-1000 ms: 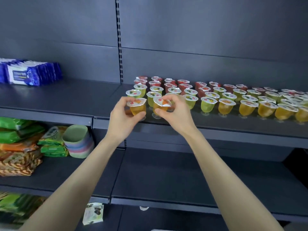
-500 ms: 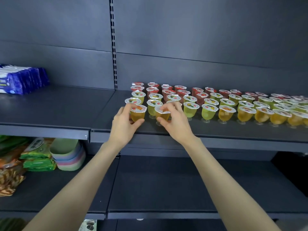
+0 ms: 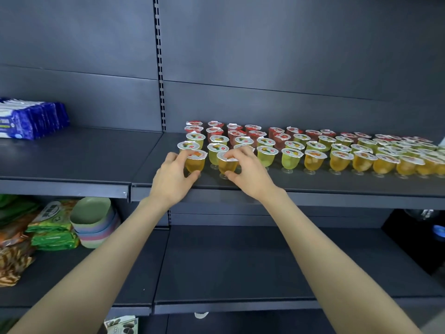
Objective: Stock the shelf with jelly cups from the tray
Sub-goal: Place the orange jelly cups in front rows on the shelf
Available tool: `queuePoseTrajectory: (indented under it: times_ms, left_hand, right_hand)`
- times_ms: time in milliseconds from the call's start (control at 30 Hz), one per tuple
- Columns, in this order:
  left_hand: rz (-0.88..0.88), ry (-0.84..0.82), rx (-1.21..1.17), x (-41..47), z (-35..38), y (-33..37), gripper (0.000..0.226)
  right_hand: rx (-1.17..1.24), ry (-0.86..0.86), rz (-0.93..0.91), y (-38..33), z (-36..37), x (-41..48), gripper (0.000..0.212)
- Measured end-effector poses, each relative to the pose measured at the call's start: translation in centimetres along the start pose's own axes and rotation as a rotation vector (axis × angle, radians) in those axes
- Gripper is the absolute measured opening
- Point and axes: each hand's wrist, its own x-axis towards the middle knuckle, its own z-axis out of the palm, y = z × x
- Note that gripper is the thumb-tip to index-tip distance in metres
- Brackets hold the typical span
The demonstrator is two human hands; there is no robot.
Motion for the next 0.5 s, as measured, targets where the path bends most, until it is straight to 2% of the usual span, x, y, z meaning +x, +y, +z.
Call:
queuePoseTrajectory:
  times_ms: [233,500]
  left_hand:
    - [0.008,0.039,0.163,-1.2,-2.3,2.4,0.040]
    - [0.196,0.069,0.184,-4.8,-0.1,9.5,0.041]
  right_hand:
    - [-0.082,-0.020,0.029,-0.4,-3.6,-0.8,0.038]
    - [-0.092,0.015,0.035,3.5,-7.9,-6.8,0.037]
